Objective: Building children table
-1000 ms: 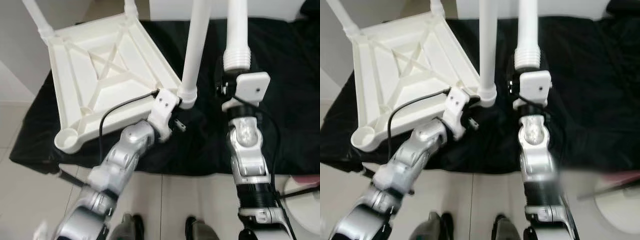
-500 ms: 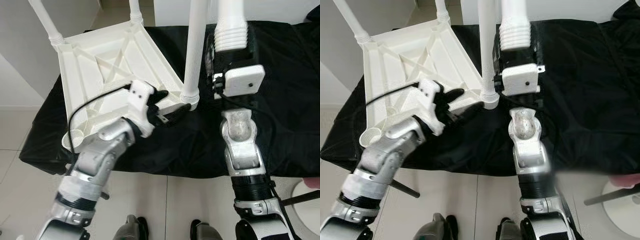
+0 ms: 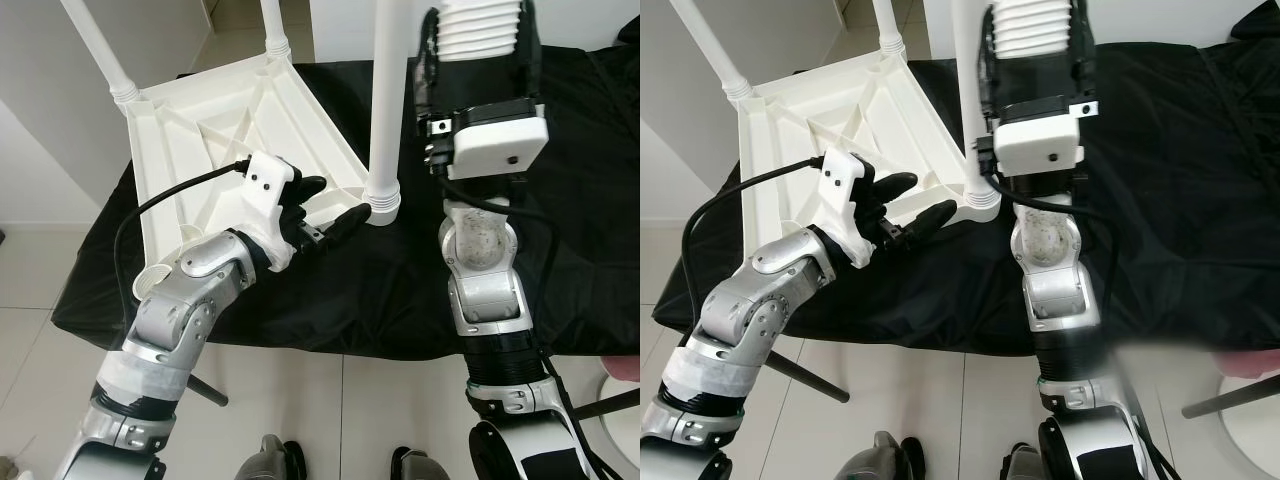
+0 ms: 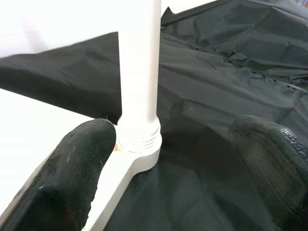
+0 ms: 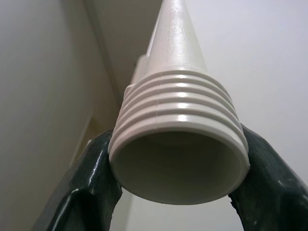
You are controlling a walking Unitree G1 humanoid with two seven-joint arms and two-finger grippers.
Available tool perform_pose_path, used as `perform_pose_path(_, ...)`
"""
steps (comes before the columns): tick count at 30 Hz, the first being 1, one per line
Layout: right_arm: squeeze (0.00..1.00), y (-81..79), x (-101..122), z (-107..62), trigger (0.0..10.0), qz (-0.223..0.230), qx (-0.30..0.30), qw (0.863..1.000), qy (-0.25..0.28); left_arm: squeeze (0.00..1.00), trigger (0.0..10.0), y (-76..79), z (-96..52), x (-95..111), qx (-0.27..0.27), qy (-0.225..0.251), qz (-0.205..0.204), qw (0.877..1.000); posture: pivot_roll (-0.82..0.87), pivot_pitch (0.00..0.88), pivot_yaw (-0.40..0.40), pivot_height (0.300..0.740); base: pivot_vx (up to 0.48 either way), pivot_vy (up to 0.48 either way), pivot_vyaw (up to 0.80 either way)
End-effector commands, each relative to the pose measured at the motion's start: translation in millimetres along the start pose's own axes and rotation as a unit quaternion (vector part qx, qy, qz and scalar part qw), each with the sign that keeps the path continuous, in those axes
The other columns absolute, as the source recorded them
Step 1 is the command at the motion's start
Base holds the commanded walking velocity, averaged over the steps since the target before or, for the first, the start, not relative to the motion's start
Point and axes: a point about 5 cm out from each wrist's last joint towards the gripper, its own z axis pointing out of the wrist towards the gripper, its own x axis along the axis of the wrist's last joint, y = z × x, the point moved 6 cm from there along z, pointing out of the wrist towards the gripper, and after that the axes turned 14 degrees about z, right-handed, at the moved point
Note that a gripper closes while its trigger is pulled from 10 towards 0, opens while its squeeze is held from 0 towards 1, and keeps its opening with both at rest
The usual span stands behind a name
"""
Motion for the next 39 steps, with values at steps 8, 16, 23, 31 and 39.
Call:
perform_pose_path(8,0.00,-29.0,16.0,1.1,10.0,0.005,0.085,0.995,0.051,0.00,10.0,-24.6,-11.6,1.8,0.019,-0.005,0.014,1.000,0.07,0.084,0.144,0.740,0.000,0.000,0.00)
perform_pose_path(16,0.00,-34.3,12.3,-2.0,10.0,0.009,0.104,0.993,0.045,0.00,10.0,-31.1,-13.2,1.3,0.034,-0.007,0.018,0.999,0.07,0.080,0.135,0.740,0.000,0.000,0.00)
perform_pose_path(23,0.00,-58.2,-22.1,-27.1,10.0,0.107,0.174,0.977,-0.063,0.00,10.0,-79.0,-28.8,6.4,0.165,-0.003,0.053,0.985,0.05,0.051,0.085,0.740,0.000,0.000,0.00)
perform_pose_path(31,0.00,-47.0,-36.4,-25.3,10.0,0.159,0.135,0.972,-0.108,0.00,10.0,-89.0,-38.3,1.8,0.187,-0.024,0.072,0.979,0.05,0.048,0.075,0.740,0.000,0.000,0.00)
perform_pose_path(39,0.00,-36.6,-41.4,-24.6,10.0,0.160,0.114,0.974,-0.115,0.00,10.0,-81.7,-39.8,-14.5,0.171,-0.063,0.098,0.978,0.05,0.056,0.072,0.740,0.000,0.000,0.00)
